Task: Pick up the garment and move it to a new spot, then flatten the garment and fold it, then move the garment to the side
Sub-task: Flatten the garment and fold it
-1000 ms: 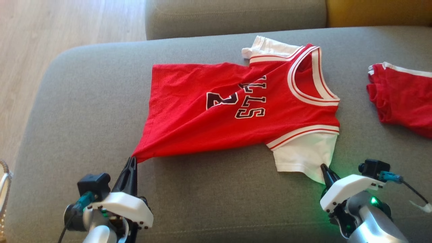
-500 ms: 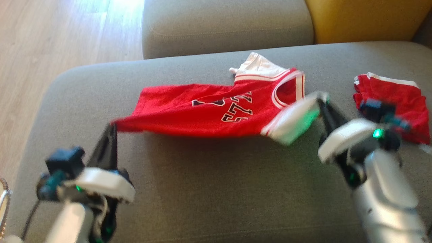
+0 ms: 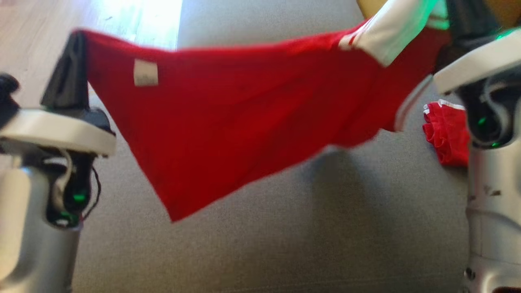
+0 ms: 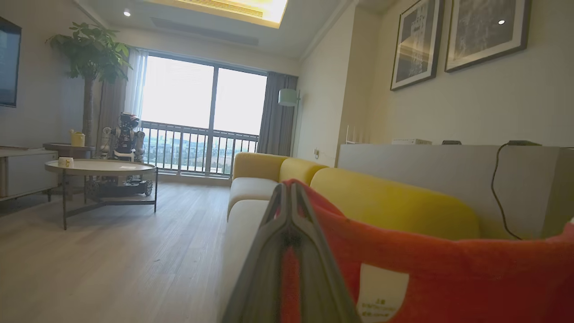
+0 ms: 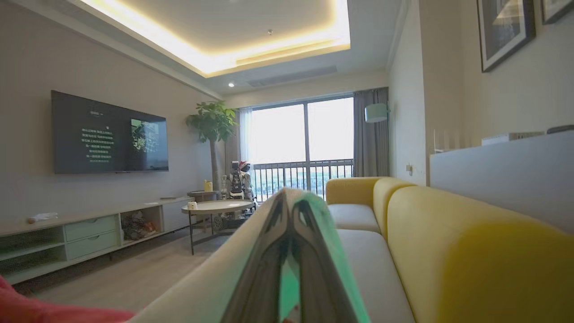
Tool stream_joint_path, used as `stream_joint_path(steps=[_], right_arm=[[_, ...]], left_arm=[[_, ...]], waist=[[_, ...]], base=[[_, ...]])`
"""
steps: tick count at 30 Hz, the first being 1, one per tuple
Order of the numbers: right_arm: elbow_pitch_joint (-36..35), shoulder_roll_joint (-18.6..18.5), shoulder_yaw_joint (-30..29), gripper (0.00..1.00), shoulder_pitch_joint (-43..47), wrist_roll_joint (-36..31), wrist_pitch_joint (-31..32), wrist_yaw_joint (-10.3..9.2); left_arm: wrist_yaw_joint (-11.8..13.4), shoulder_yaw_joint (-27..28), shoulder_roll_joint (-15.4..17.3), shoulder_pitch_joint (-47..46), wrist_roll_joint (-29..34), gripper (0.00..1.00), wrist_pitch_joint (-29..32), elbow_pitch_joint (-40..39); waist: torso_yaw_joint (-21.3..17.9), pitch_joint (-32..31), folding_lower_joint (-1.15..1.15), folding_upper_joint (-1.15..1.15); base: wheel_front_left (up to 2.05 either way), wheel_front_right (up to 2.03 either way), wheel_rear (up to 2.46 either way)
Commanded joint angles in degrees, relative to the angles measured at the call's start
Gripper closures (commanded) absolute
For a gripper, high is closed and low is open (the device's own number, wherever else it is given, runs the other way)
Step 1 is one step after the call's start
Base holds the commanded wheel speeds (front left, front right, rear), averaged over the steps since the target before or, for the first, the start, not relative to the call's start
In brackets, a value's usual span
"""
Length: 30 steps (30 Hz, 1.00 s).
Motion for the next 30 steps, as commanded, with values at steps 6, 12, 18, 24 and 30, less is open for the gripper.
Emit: stream_joint_path(steps=[6, 12, 18, 24, 30], right_arm=[[-3.9, 1.4, -4.2, 1.0, -5.4, 5.7, 4.3, -0.02], [-0.7, 1.5, -3.8, 1.0, -4.0, 7.3, 7.4, -0.02], [1.9, 1.5, -3.2, 1.0, -5.8, 8.1, 10.5, -0.02], [8.3, 1.5, -2.6, 1.0, -18.3, 4.3, 14.0, -0.02], [19.3, 1.5, -2.5, 1.0, -43.6, -4.1, 9.6, -0.02]], left_arm=[[2.1, 6.5, -0.7, -7.0, -6.8, 1.0, 3.3, -5.8], [3.9, 8.5, -2.5, -6.2, -13.2, 1.0, 8.2, -6.8], [3.8, 8.0, -1.6, -8.0, -15.5, 1.0, 12.3, -5.8], [2.2, 5.6, 1.2, -20.1, -14.9, 1.0, 17.0, 2.3], [-1.0, 2.4, 1.5, -45.1, -10.8, 1.0, 15.2, 17.1]], waist=[[0.7, -0.9, 0.0, 0.0], [0.8, 0.0, 0.0, 0.0], [1.0, 2.7, 0.0, 0.0], [1.6, 11.9, 0.0, 0.0], [2.6, 27.9, 0.0, 0.0]], base=[[0.0, 0.0, 0.0], [0.0, 0.0, 0.0], [0.0, 0.0, 0.0], [0.0, 0.0, 0.0], [0.0, 0.0, 0.0]])
